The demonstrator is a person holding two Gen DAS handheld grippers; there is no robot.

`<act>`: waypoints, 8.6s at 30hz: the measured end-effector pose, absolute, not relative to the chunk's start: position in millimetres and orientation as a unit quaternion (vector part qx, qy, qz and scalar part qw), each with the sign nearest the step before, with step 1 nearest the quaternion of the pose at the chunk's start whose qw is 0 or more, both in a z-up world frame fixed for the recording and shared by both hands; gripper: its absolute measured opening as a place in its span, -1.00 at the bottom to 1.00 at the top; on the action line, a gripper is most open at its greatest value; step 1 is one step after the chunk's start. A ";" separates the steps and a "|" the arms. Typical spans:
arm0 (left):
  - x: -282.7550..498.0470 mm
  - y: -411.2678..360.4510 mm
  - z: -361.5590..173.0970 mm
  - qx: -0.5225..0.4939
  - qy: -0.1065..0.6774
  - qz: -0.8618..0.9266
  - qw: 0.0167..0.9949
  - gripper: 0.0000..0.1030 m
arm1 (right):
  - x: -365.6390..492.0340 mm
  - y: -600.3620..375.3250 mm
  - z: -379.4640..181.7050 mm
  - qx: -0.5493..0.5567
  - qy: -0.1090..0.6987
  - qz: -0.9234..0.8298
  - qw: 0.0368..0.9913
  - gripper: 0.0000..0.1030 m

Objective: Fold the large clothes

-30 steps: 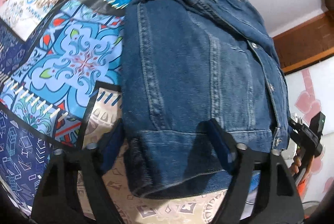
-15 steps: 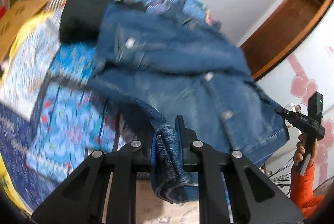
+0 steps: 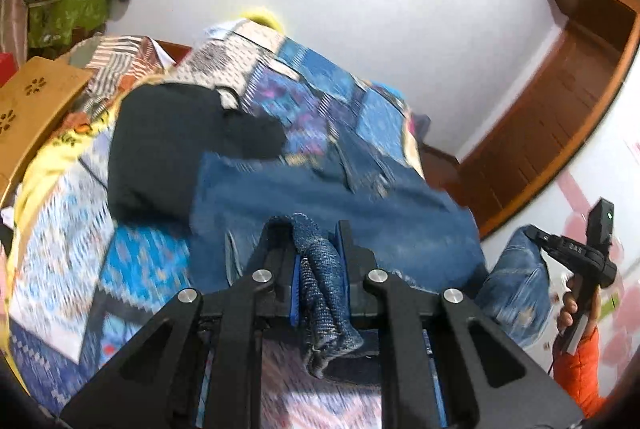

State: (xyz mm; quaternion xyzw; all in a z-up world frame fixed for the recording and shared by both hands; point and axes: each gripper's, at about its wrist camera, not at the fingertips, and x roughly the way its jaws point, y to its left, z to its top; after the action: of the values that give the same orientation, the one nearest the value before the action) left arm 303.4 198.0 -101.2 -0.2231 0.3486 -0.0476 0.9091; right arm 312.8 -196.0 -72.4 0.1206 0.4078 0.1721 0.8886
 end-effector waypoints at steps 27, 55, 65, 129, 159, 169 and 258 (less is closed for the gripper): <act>398.5 200.9 -186.0 -0.077 0.448 0.053 0.889 -0.21 | 403.2 -195.5 -122.9 0.060 0.459 0.104 0.881 -0.55; 386.0 126.0 -228.6 0.018 0.495 -0.009 0.869 0.32 | 328.3 -104.0 -160.7 -0.145 0.463 0.187 0.854 -0.23; 471.1 173.7 -205.1 0.017 0.462 0.083 0.883 0.31 | 421.9 -83.6 -157.1 -0.120 0.468 0.171 0.859 -0.10; 300.4 249.3 -290.0 -0.463 0.448 0.029 0.764 0.38 | 311.7 -159.5 -143.7 -0.054 0.455 0.112 0.882 0.12; 336.5 229.4 -60.1 -0.418 0.226 -0.024 0.880 -0.74 | 321.8 -43.0 -89.2 -0.052 0.441 0.224 0.868 0.19; 309.1 238.6 -97.7 -0.355 0.275 0.048 0.892 -0.74 | 324.0 47.6 -188.3 -0.094 0.527 0.290 0.793 0.37; 285.2 131.6 -169.9 -0.095 0.427 0.024 0.899 0.75 | 280.2 -162.7 -142.5 0.013 0.480 0.174 0.860 0.60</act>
State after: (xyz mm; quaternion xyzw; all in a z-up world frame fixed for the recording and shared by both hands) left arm 285.2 131.6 -169.9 -0.0948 0.4265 0.0239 0.8992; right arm 280.2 -162.7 -142.5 0.0131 0.4799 0.1742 0.8598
